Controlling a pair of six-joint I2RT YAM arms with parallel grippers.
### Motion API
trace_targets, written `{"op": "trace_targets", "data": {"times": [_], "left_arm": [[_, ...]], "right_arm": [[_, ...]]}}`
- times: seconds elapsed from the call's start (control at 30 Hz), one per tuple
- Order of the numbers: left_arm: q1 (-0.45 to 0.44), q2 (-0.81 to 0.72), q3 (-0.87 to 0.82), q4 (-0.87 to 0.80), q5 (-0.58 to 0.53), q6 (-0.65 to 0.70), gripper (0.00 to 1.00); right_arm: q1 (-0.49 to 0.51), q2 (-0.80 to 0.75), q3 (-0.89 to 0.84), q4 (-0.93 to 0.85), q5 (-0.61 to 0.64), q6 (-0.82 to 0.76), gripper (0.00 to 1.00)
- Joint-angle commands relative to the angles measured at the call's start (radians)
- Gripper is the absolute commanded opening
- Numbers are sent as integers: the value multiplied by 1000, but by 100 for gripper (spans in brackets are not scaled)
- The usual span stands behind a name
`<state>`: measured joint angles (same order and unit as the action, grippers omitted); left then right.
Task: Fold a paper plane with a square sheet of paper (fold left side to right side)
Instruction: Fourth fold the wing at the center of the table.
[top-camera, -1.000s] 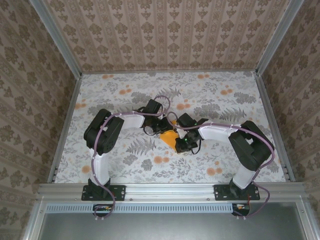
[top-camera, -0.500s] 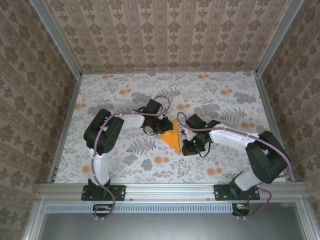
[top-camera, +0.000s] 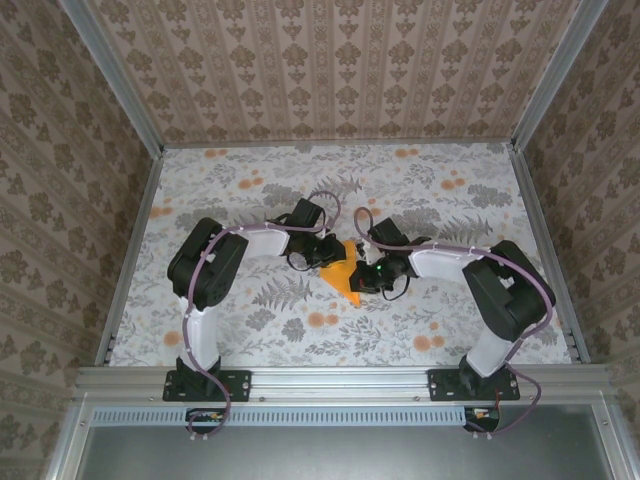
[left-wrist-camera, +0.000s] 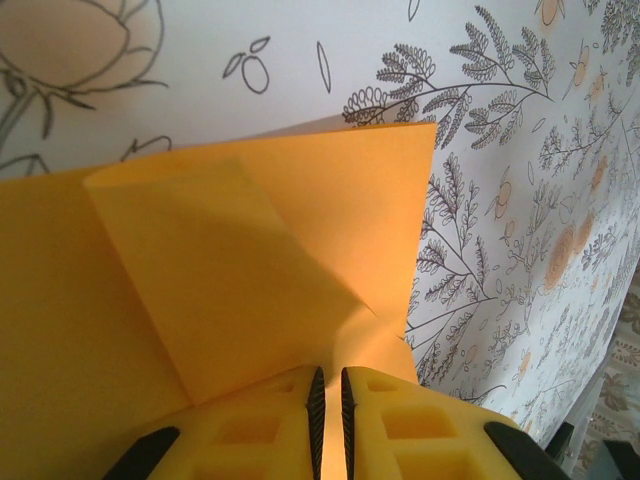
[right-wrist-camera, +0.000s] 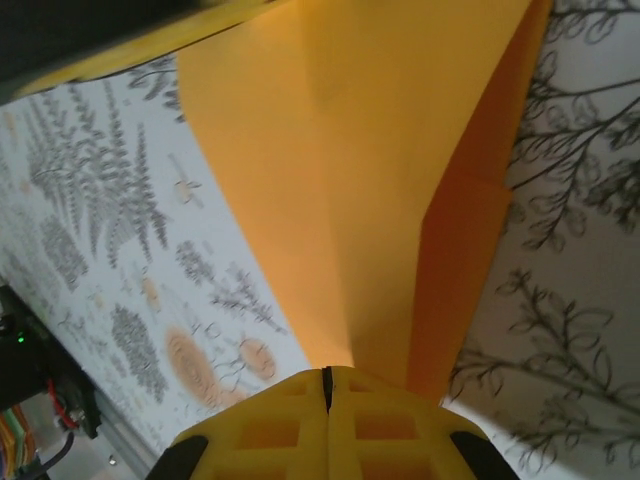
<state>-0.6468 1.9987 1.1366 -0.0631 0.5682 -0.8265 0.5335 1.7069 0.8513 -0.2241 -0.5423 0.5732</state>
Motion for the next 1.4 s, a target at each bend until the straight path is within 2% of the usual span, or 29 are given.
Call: {"op": "trace_targets", "data": {"times": [0.0,0.23,0.43,0.63,0.8,0.97,1.2,1.37], "left_arm": [[1,39,-27,-90,-90,6,17],[11,4,-16,-89,-91,31,20],[22,-104,-35,-4,-79,85,24],[2,-185,-111,57,14,81,20],[-34,-165,-196,190,92,21,14],[-61,-114,-193,248,141,-7,12],[-63,-70,-159,135,93,14,11],[-44,-49,-160,138,82,12,10]], "right_arm": [[-6,44,20,-10,46,-11,4],[-6,69,14,-116,139,-39,1],[-8,74,-19,-155,182,-44,0],[-10,77,-23,-130,170,-44,0],[-12,81,-21,-135,173,-53,0],[-12,89,-14,-135,166,-53,0],[-12,89,-6,-153,171,-59,0],[-12,92,0,-176,181,-74,0]]}}
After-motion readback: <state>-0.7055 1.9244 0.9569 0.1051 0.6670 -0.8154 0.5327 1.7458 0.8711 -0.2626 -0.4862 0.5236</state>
